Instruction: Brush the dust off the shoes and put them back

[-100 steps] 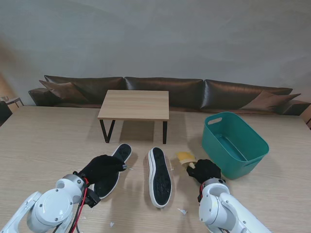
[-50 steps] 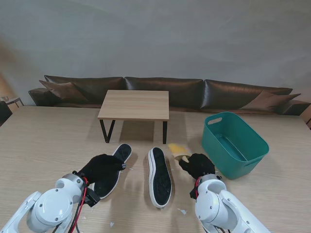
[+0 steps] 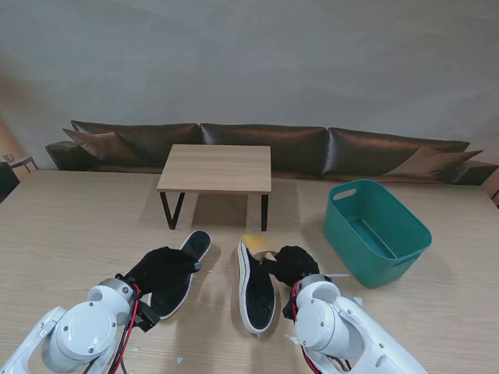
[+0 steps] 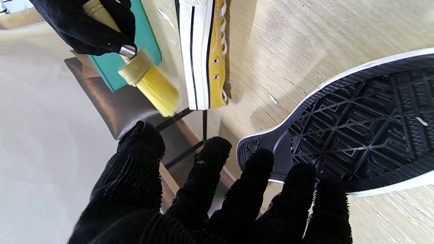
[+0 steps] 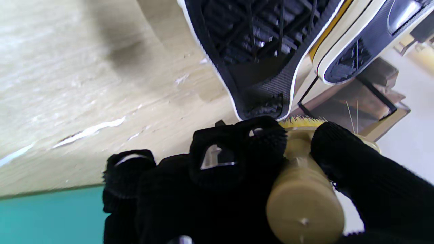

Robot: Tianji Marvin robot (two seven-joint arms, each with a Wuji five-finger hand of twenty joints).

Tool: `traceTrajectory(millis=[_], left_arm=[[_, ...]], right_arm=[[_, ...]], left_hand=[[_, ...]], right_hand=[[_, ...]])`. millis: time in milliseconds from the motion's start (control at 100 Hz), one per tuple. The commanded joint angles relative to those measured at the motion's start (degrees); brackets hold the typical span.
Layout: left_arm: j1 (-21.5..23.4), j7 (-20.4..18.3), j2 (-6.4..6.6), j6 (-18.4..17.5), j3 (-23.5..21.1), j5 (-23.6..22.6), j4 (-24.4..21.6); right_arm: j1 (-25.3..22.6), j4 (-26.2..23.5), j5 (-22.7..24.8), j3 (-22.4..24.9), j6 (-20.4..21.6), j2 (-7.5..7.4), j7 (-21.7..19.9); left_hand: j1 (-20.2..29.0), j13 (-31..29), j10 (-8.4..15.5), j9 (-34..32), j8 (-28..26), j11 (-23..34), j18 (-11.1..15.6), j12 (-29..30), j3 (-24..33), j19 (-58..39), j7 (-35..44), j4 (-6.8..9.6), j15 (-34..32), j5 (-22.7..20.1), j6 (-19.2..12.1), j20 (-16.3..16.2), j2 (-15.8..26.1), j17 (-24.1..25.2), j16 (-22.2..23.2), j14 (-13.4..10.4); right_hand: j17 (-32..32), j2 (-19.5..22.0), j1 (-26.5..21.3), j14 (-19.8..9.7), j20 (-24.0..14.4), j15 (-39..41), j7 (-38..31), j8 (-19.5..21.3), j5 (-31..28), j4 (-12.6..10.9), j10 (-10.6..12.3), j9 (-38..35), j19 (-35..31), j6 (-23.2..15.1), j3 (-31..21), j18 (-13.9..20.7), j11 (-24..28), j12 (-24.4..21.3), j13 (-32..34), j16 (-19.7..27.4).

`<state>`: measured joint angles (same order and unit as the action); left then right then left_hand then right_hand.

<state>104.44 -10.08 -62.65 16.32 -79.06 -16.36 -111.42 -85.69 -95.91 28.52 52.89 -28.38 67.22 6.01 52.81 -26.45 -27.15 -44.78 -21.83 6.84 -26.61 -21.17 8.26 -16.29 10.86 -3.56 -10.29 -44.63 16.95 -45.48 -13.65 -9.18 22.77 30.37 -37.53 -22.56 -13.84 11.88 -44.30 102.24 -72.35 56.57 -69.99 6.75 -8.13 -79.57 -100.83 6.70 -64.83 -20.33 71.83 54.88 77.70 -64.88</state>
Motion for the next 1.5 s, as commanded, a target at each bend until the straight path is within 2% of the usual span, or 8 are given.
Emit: traceTrajectory(millis=[0,390,640,860,1180,1490], left_arm=[[0.3,-0.9,-0.27,0.3,0.0,-0.1,-0.4],[0.2,-0.5,-0.38,0.4,0.4,0.3,-0.1],[0.1,-0.5,-0.4,0.5,0.5,0.4,0.1],[-0.3,-0.7,-0.37,0.4,0.6,0.7,0.5],[-0.6,-0.1,-0.52,0.6,0.9,0.7,0.7],[-0.9,-0.2,-0.49,0.4,0.8,0.7,1.0]], right_arm=[[-0.2,0.1,0.5,-0.5,0.8,-0.36,-1.4],[-2.1,-0.3,3.5,0.9,4.2,-2.8,-7.6],[-6.5,-2.1,6.9,4.5,7.6,-4.02,-9.3],[-10.5,-4.5,8.6,8.2,11.8,-5.2,-12.6],[-16.5,-8.4,9.2,14.1,18.0,-6.23,-16.4],[-19.9,-9.0,7.9,18.3,22.7,-6.84,-19.4]], left_hand=[[2.0,2.2,-0.3,0.8,0.0,-0.2,0.7,0.2,-1.7,1.2,-0.3,2.17,0.8,-0.5,-0.1,-0.4,2.8,0.3,0.7,-0.2],[2.2,2.1,-0.4,0.7,0.0,-0.2,0.8,0.2,-1.8,1.2,-0.3,2.19,0.8,-0.8,0.1,-0.4,2.9,0.4,0.7,-0.2],[2.2,2.0,-0.4,0.6,0.0,-0.2,0.8,0.2,-1.9,1.2,-0.3,2.2,0.8,-0.8,0.1,-0.4,3.0,0.4,0.8,-0.4],[2.3,1.9,-0.4,0.6,-0.1,-0.1,0.8,0.1,-1.9,1.2,-0.2,2.21,0.7,-0.9,0.3,-0.5,3.1,0.4,0.8,-0.5],[2.3,1.9,-0.5,0.7,-0.1,-0.2,0.7,0.2,-2.0,1.2,-0.3,2.22,0.7,-0.9,0.4,-0.5,3.2,0.4,0.8,-0.5],[2.3,2.0,-0.4,0.6,-0.1,-0.2,0.7,0.1,-2.1,1.2,-0.2,2.22,0.8,-1.0,0.4,-0.5,3.2,0.5,0.8,-0.5]], right_hand=[[-29.5,2.4,-3.5,-2.7,-3.4,3.5,-5.5,-0.4,-8.0,-0.4,-5.0,-3.5,-9.9,9.2,-5.5,-0.2,7.9,0.6,-3.2,-0.8],[-29.5,2.6,-3.1,-3.3,-3.3,3.5,-5.5,-0.4,-8.0,-0.5,-4.6,-3.5,-9.8,8.8,-5.3,0.3,7.8,0.6,-3.1,-0.6],[-29.5,2.7,-3.1,-3.9,-3.0,3.4,-5.4,-0.5,-8.0,-0.5,-4.2,-3.5,-9.7,8.4,-5.1,0.6,7.7,0.6,-3.1,-0.5],[-29.5,2.9,-3.1,-4.1,-2.9,3.3,-5.4,-0.5,-8.0,-0.5,-4.3,-3.5,-9.8,8.4,-4.9,0.7,7.7,0.6,-3.1,-0.3],[-29.5,3.1,-3.2,-4.4,-2.6,3.3,-5.3,-0.5,-7.9,-0.6,-4.2,-3.5,-9.5,8.2,-4.6,0.8,7.6,0.5,-3.1,0.0],[-29.4,3.0,-3.3,-4.0,-2.5,3.3,-5.1,-0.5,-7.9,-0.6,-4.2,-3.5,-9.3,8.5,-4.8,0.6,7.5,0.5,-3.1,0.1]])
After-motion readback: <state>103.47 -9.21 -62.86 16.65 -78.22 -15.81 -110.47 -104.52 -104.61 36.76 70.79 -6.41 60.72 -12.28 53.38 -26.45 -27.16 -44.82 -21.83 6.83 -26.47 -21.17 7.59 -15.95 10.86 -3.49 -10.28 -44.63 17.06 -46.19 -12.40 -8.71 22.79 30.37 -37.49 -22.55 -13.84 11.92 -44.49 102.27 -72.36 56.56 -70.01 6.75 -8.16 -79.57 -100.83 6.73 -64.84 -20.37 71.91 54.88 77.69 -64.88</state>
